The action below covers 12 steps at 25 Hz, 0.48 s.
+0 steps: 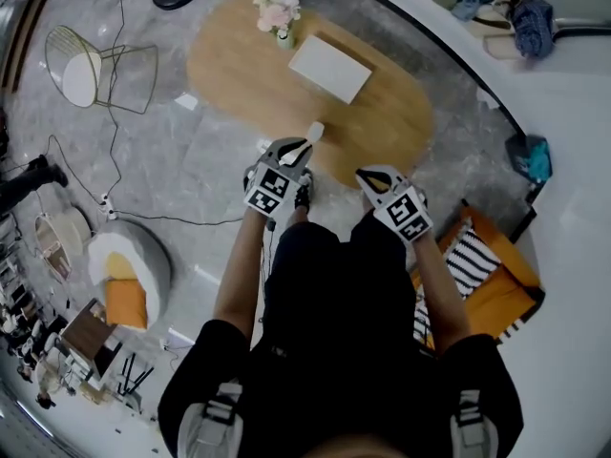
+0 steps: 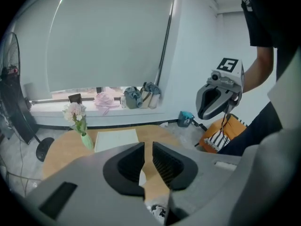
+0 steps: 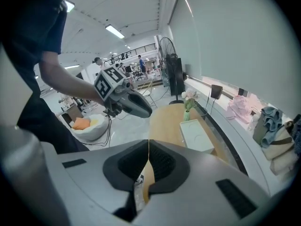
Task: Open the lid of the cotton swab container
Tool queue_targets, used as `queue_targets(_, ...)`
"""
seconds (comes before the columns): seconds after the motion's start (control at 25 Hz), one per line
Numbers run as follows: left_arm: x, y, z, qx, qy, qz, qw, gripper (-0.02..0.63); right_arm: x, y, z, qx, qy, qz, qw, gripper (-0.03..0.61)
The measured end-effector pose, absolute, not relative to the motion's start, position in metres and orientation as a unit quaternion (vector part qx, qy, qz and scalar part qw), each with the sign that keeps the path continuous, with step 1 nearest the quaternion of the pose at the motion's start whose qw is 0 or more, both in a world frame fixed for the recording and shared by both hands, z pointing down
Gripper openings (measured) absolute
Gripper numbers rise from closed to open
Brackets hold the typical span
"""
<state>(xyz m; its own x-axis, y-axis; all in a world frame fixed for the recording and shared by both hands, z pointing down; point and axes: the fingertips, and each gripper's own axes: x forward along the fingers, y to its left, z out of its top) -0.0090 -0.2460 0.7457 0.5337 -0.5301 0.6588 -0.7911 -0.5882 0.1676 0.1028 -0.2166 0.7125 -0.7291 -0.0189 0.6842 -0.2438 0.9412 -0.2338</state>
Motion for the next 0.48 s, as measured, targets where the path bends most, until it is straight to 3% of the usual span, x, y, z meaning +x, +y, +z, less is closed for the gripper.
queue_targets(0.48,0.004,-0.255,0.886,0.805,-0.400,0.307,0.313,0.104,0.127,-0.228,0.755,0.062,-0.906,0.173,0.382,-0.003)
